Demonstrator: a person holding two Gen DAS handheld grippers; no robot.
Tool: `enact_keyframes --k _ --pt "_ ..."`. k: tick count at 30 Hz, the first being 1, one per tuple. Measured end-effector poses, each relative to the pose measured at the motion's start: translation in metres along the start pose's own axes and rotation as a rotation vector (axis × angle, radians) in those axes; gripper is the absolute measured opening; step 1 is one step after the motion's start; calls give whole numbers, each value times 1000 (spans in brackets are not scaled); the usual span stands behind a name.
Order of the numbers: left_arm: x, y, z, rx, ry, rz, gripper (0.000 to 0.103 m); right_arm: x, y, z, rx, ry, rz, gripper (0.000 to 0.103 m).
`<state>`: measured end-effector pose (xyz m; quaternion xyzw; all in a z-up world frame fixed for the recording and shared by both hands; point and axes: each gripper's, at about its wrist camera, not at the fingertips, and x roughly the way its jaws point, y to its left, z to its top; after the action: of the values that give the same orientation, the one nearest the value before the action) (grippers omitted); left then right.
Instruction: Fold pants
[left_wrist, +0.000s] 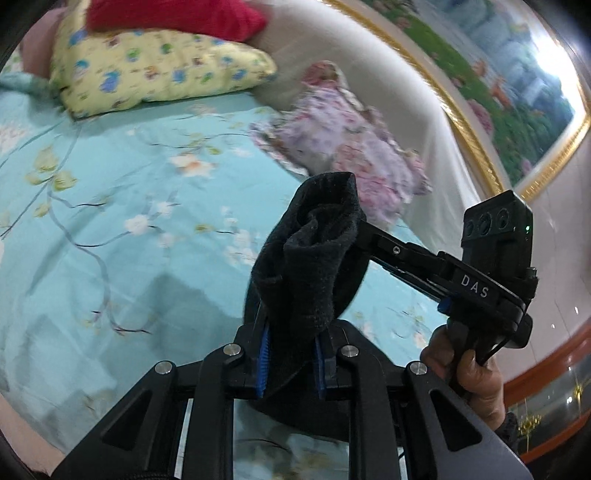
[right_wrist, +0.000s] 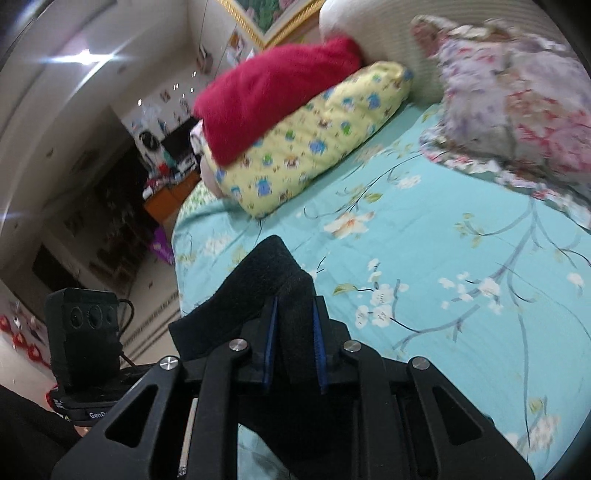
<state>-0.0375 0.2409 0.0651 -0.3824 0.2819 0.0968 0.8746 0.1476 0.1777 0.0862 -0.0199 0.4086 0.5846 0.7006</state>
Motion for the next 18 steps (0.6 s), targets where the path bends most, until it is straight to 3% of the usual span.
enact_keyframes --k 18 --pt "21 -136 -58 253 103 -107 18 -140 -46 -77 157 -257 -47 16"
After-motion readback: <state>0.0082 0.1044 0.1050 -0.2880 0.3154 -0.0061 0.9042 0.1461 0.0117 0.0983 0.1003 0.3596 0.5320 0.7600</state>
